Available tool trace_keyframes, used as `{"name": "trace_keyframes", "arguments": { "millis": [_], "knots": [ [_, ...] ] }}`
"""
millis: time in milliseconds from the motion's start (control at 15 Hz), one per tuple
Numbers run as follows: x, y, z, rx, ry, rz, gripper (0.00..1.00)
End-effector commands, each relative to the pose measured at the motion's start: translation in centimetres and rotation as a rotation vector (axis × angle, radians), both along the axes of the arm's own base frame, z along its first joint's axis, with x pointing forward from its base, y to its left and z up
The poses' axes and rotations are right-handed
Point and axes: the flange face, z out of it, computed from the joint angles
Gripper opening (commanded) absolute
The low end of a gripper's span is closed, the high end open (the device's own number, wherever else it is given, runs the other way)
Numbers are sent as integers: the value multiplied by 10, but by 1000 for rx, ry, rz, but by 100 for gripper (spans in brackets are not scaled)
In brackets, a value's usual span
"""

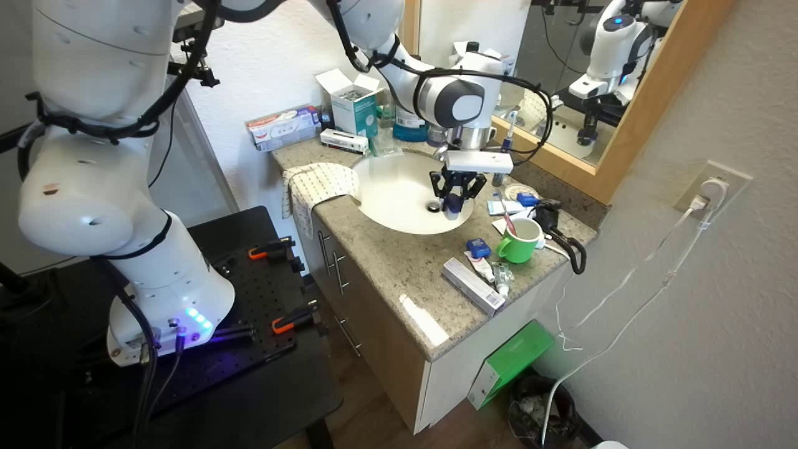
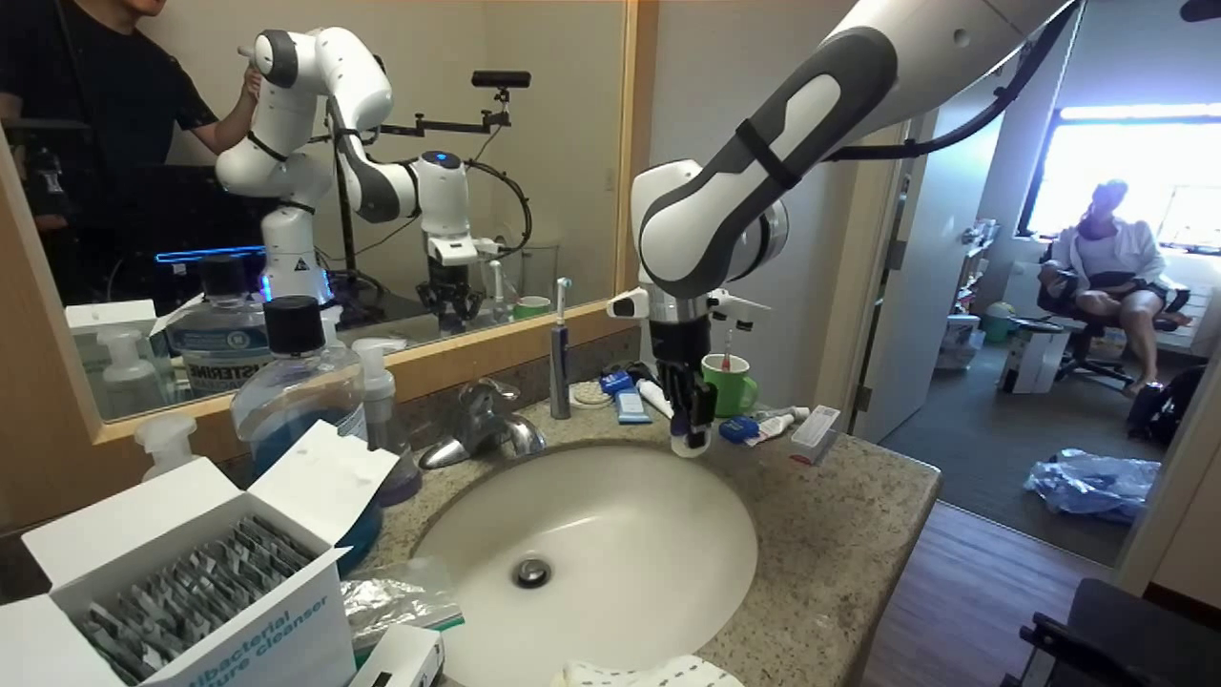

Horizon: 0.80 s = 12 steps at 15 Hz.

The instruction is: Remove the Vaseline from the sink and place it on the right side of the counter

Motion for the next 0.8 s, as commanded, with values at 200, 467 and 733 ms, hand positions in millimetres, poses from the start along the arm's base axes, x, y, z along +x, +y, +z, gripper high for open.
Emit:
{"name": "trace_keyframes", "arguments": {
  "millis": [200,467,733],
  "knots": [
    [29,-34,18,27,-29,-130,15],
    [47,-36,16,-2,-23,-159,15],
    [62,-40,7,-14,19,-211,15]
  ]
}}
